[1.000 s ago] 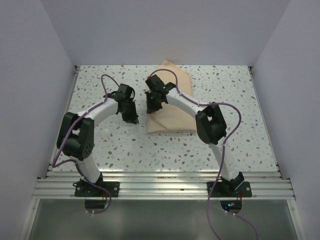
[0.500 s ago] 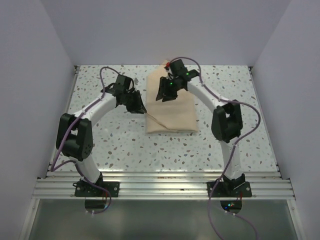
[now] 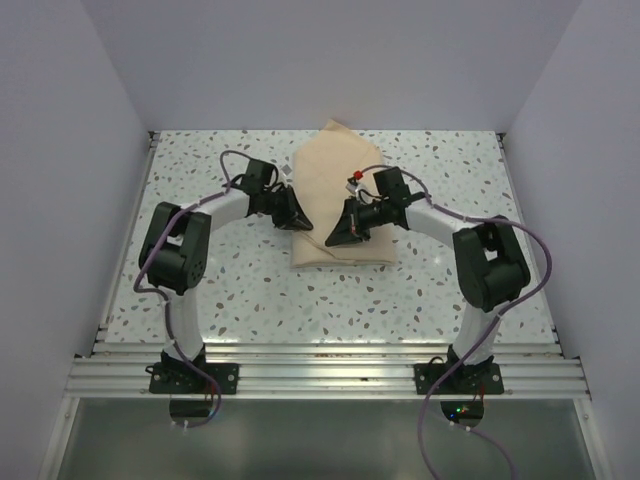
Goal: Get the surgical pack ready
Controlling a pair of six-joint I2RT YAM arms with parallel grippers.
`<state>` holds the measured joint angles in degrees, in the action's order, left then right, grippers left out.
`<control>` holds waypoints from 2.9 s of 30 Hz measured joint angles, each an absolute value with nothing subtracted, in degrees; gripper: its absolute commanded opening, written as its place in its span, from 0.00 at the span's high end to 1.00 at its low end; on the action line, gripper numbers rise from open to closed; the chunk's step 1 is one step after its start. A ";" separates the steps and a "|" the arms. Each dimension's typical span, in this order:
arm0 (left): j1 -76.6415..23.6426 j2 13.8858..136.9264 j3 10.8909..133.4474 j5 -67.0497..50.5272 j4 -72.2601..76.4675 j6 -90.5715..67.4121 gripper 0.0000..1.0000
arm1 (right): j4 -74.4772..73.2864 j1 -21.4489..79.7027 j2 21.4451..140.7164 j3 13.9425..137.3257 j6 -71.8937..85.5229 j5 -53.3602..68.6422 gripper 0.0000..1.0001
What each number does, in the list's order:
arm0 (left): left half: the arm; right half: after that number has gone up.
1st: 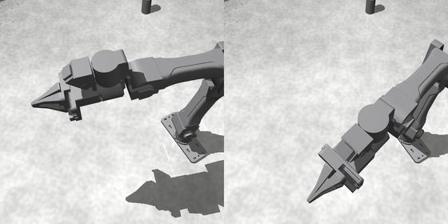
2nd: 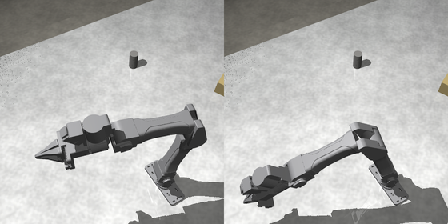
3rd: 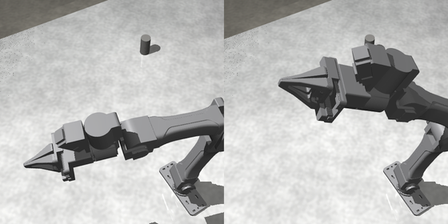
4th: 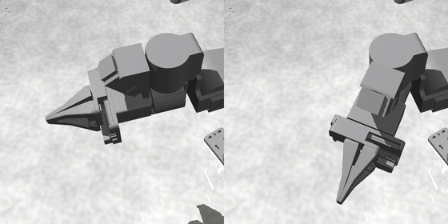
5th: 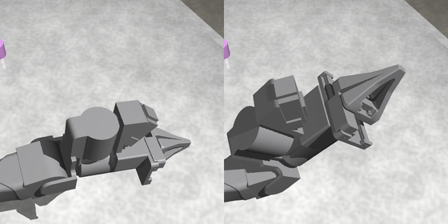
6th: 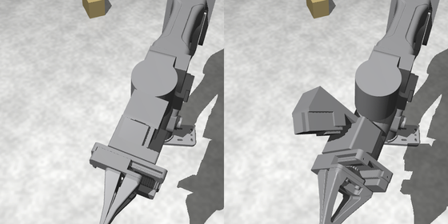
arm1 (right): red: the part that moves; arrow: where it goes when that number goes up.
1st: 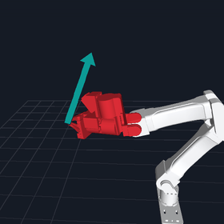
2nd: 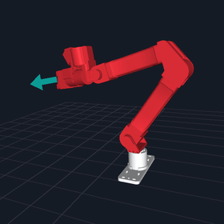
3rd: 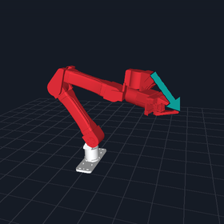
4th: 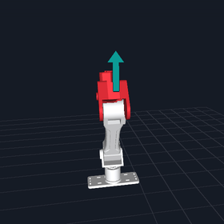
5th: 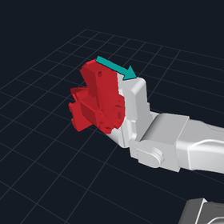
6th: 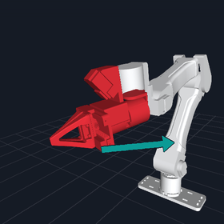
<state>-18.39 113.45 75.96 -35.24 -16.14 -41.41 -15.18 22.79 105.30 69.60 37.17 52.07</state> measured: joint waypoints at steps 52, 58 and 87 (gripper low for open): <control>-18.26 118.85 85.47 -30.46 -22.37 -37.98 0.74 | -16.58 1.63 103.22 64.42 32.32 48.82 1.00; -16.80 118.15 88.60 -28.18 -15.97 -37.91 0.76 | -16.25 2.81 112.95 80.16 33.08 43.72 1.00; -11.60 138.39 105.06 -37.50 -18.81 -37.19 0.88 | -22.26 2.24 137.73 101.47 28.01 48.14 1.00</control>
<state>-11.60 138.39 105.06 -37.50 -18.81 -37.19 -22.26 2.24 137.73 101.47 28.01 48.14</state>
